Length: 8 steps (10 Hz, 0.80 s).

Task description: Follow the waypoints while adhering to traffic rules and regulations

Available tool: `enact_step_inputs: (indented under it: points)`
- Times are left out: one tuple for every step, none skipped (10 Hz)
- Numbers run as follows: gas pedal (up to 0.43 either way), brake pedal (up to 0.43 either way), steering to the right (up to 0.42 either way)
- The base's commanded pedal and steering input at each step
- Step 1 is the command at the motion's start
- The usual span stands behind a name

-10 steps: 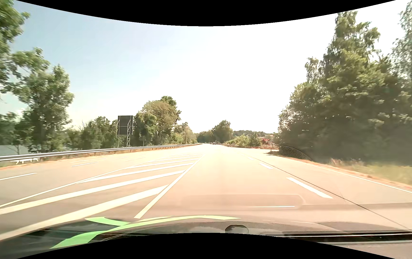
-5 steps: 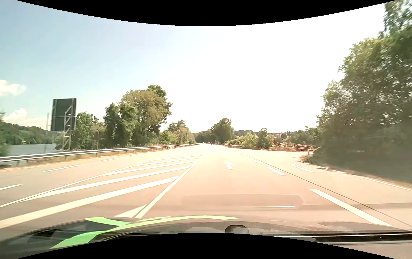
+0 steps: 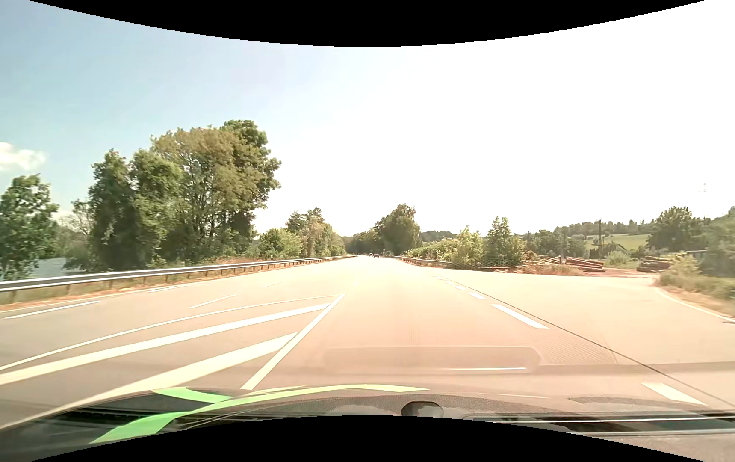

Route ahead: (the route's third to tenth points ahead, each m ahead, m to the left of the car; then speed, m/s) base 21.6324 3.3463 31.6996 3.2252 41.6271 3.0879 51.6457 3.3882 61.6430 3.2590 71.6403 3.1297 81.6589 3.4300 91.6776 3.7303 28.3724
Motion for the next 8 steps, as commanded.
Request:
enact_step_inputs:
  points:
    - [0.311, 0.000, -0.002]
    - [0.287, 0.000, -0.002]
    - [0.287, 0.000, -0.003]
    - [0.287, 0.000, -0.003]
    - [0.287, 0.000, -0.003]
    - [0.287, 0.000, -0.003]
    - [0.299, 0.000, -0.003]
    - [0.311, 0.000, -0.003]
